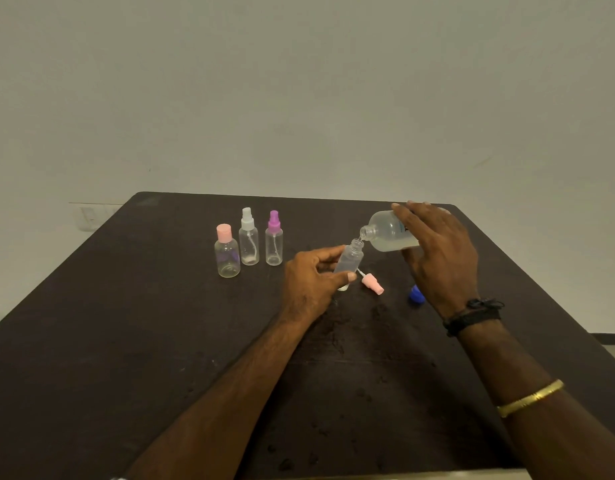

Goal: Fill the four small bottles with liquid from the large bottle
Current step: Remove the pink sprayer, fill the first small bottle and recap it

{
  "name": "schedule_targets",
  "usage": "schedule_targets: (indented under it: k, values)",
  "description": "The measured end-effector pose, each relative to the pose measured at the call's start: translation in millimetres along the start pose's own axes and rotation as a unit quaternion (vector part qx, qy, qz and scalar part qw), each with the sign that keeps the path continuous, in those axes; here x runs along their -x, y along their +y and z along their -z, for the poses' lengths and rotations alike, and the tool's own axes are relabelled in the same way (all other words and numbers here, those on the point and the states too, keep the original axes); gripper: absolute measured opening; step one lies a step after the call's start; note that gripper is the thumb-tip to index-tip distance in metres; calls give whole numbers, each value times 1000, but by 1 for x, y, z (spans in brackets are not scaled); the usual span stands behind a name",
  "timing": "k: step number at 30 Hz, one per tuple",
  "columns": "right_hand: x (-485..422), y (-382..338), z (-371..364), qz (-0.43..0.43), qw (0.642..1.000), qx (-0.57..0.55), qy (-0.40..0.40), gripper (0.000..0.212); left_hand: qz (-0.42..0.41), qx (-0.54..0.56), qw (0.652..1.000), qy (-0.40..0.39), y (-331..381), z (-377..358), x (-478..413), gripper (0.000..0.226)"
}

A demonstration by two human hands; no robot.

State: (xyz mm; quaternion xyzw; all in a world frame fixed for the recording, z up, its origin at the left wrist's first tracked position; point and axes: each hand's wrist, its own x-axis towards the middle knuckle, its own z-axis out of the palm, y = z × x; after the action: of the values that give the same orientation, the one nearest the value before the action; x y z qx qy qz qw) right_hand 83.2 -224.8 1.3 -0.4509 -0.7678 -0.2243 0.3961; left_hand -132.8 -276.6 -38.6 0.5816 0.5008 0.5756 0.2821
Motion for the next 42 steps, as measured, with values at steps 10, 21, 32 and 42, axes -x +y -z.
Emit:
schedule_targets:
  k: [10,21,32,42]
  values:
    - [1,2,-3,-2,1000,5,-9,61,6,-1,1000,0,-2,0,-1,54]
    - [3,-1,-2,-3,1000,-1,-11,64,5,-7,1000,4,2,0,0,53]
    - [8,-7,-2,-41,997,-33,-53,72,0,18,1000,26,7,0,0,50]
    - [-1,-19,-2,-157,973,-145,-87,71,19,22,999,31,8,1,-1,45]
